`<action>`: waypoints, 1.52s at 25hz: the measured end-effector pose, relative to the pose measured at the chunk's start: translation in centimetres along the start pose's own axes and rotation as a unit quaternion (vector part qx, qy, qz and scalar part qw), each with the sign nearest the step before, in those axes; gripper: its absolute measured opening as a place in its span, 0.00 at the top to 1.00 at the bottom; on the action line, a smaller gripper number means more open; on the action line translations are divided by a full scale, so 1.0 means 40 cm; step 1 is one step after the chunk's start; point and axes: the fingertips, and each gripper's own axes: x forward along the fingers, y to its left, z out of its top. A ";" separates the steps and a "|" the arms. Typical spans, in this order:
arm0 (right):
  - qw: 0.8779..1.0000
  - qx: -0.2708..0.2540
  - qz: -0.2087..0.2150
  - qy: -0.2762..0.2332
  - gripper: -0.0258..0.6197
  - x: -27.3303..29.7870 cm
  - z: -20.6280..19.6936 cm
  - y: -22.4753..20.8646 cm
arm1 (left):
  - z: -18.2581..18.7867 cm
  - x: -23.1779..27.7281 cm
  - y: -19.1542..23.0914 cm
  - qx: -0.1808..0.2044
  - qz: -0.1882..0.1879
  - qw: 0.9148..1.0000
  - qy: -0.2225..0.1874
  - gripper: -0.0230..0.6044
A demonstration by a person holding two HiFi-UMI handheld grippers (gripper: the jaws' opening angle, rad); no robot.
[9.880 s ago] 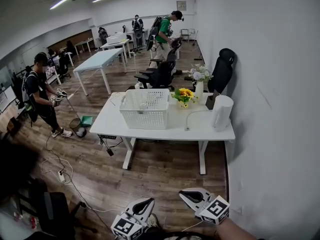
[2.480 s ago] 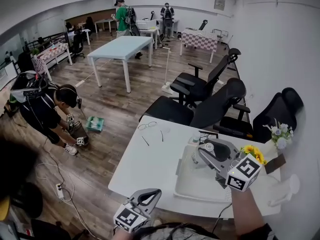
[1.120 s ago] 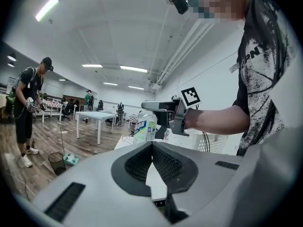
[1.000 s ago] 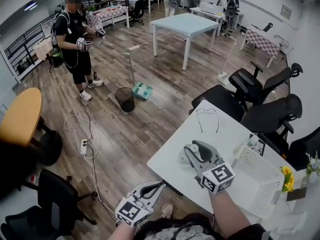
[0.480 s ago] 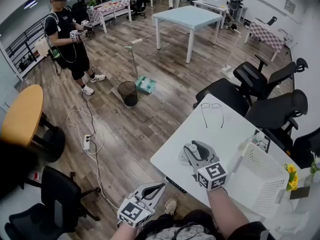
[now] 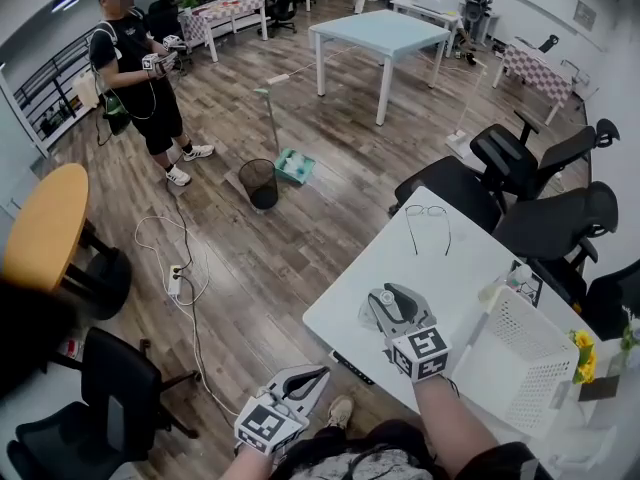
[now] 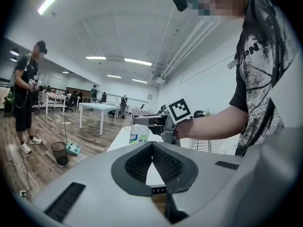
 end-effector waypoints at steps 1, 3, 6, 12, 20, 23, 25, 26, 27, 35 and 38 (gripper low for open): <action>1.000 -0.001 0.000 0.001 0.71 0.000 0.000 0.000 | -0.003 0.001 0.000 -0.005 0.001 1.000 -0.002 0.95; 1.000 -0.003 0.000 0.002 0.71 0.000 -0.001 0.000 | -0.001 0.003 0.000 -0.007 0.002 1.000 -0.004 0.95; 1.000 -0.008 0.000 0.006 0.71 0.002 -0.002 0.002 | 0.008 0.003 -0.001 0.004 -0.001 1.000 -0.004 0.95; 1.000 -0.014 -0.002 0.011 0.71 0.004 -0.001 0.005 | 0.019 0.006 0.000 0.000 -0.002 1.000 -0.012 0.95; 1.000 -0.011 0.006 -0.023 0.63 -0.030 0.060 0.028 | 0.049 0.009 -0.007 0.034 -0.015 0.999 -0.014 0.95; 0.999 -0.018 0.021 -0.038 0.63 -0.049 0.091 0.066 | 0.084 0.013 -0.005 0.046 -0.014 0.999 -0.017 0.95; 0.998 -0.024 0.028 -0.050 0.63 -0.067 0.118 0.087 | 0.099 0.019 -0.001 0.055 -0.017 0.998 -0.018 0.95; 0.998 -0.026 0.031 -0.056 0.63 -0.078 0.132 0.096 | 0.106 0.021 0.000 0.058 -0.019 0.998 -0.020 0.95; 0.997 -0.029 0.034 -0.063 0.63 -0.091 0.145 0.103 | 0.112 0.025 0.000 0.060 -0.021 0.998 -0.022 0.95; 0.994 -0.037 0.047 -0.092 0.67 -0.192 0.197 0.118 | 0.164 0.065 0.007 0.086 -0.038 0.995 -0.033 0.95; 0.995 -0.029 0.046 -0.089 0.81 -0.216 0.186 0.123 | 0.173 0.078 0.010 0.082 -0.044 0.995 -0.039 0.95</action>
